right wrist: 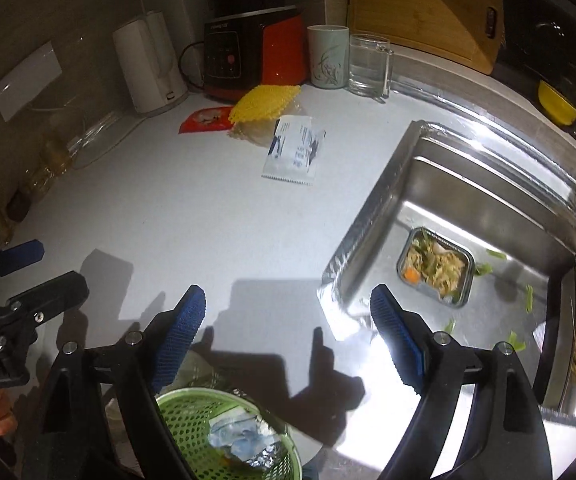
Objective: Collect trash
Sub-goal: 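Move both open tools back over the counter toward the foam net and sachet, then grasp the yellow foam net with the left tool while the right tool grasps the white sachet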
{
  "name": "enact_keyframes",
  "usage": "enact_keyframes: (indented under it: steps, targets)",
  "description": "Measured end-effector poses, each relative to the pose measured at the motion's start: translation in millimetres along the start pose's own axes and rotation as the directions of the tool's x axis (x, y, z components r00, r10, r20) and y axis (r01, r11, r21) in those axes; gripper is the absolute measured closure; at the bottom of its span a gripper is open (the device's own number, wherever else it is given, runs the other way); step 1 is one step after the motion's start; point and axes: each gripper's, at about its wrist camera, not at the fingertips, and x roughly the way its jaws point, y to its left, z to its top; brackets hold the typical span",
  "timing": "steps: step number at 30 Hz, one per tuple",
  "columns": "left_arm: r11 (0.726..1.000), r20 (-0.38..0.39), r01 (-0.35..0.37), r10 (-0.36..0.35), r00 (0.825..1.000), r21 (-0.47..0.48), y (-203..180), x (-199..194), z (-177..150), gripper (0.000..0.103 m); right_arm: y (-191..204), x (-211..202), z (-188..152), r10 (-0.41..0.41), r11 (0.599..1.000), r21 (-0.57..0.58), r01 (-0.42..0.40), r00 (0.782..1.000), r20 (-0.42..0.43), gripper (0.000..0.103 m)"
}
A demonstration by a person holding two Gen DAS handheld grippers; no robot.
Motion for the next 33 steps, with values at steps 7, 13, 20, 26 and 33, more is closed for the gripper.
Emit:
enact_keyframes:
  steps: [7, 13, 20, 26, 33]
  targets:
    - [0.995, 0.03, -0.055, 0.057, 0.998, -0.089, 9.7, 21.7, 44.4, 0.011, -13.9, 83.8, 78.6, 0.026, 0.999, 0.02, -0.027, 1.0, 0.013, 0.019]
    - [0.991, 0.042, -0.078, 0.082, 0.996, -0.105, 12.8, 49.4, 72.7, 0.011, -17.7, 149.8, 113.8, 0.011, 0.999, 0.034, -0.011, 1.0, -0.012, 0.019]
    - [0.991, 0.046, -0.078, 0.083, 0.995, -0.109, 11.4, 79.5, 105.7, 0.011, -21.3, 184.0, 124.8, -0.015, 0.999, 0.032, 0.017, 0.999, -0.043, 0.03]
    - [0.99, 0.078, -0.084, 0.093, 0.993, -0.115, 8.8, 97.1, 132.1, 0.011, -28.5, 182.7, 122.3, 0.02, 0.999, 0.028, -0.019, 0.998, -0.056, 0.072]
    - [0.997, 0.103, -0.055, 0.061, 0.993, -0.061, -13.8, 132.2, 162.4, 0.011, -44.6, 155.1, 115.1, 0.068, 0.997, 0.034, -0.068, 0.997, -0.025, 0.08]
